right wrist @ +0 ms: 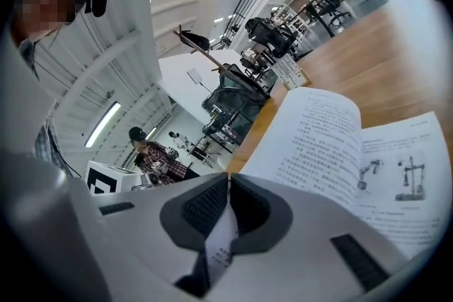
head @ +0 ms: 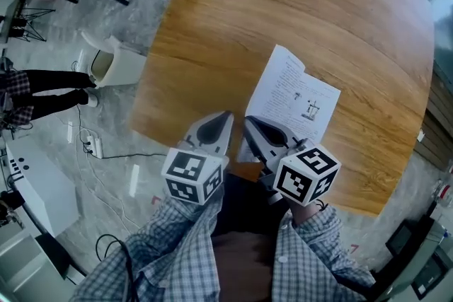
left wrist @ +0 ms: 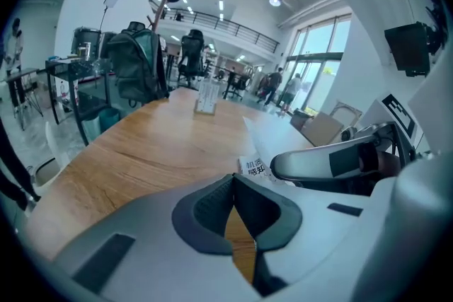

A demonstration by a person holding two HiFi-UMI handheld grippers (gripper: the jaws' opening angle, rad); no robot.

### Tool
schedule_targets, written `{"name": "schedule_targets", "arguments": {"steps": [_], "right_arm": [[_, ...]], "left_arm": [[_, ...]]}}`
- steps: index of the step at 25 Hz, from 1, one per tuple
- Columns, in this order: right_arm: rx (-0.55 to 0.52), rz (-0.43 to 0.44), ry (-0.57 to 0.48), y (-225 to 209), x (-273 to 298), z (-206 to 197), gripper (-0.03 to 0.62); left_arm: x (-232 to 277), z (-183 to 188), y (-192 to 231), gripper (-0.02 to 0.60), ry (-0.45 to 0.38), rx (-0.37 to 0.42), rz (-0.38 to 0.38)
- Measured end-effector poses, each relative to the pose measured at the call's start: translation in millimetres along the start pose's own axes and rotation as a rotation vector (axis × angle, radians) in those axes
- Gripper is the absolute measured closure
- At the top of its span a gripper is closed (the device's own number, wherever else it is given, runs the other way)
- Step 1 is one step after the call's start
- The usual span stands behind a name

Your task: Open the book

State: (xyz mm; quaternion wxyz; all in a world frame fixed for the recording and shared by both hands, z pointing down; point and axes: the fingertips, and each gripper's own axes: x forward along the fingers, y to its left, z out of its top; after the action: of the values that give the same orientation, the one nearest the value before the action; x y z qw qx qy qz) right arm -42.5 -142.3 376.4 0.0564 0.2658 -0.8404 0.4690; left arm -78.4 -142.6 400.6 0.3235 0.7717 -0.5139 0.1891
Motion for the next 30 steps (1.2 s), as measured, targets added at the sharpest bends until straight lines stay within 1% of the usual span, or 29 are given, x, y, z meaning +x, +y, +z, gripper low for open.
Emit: {"name": "schedule_targets", "arguments": {"steps": [5, 11, 14, 20, 30], "right_arm": [[-0.006, 0.041, 0.021, 10.4, 27.2, -2.8, 0.571], [-0.038, 0.029, 0.059, 4.1, 53.9, -3.5, 0.576], [-0.039, 0.022, 0.08, -4.0, 67.5, -6.1, 0.576], [-0.033, 0.044, 0.124, -6.0, 87.2, -19.9, 0.576], [-0.02, 0.11, 0.181, 3.4, 110.2, -40.5, 0.576]], "left_arm": [[-11.0, 1.5, 23.6, 0.574, -0.018, -0.022, 0.039], [-28.0, 2.0, 59.6, 0.574, -0.043, -0.07, 0.114], [-32.4, 0.1, 72.4, 0.574, -0.041, -0.095, 0.132], [-35.2, -9.8, 81.5, 0.574, -0.03, -0.118, 0.148], [-42.1, -23.8, 90.0, 0.574, -0.012, -0.135, 0.179]]}}
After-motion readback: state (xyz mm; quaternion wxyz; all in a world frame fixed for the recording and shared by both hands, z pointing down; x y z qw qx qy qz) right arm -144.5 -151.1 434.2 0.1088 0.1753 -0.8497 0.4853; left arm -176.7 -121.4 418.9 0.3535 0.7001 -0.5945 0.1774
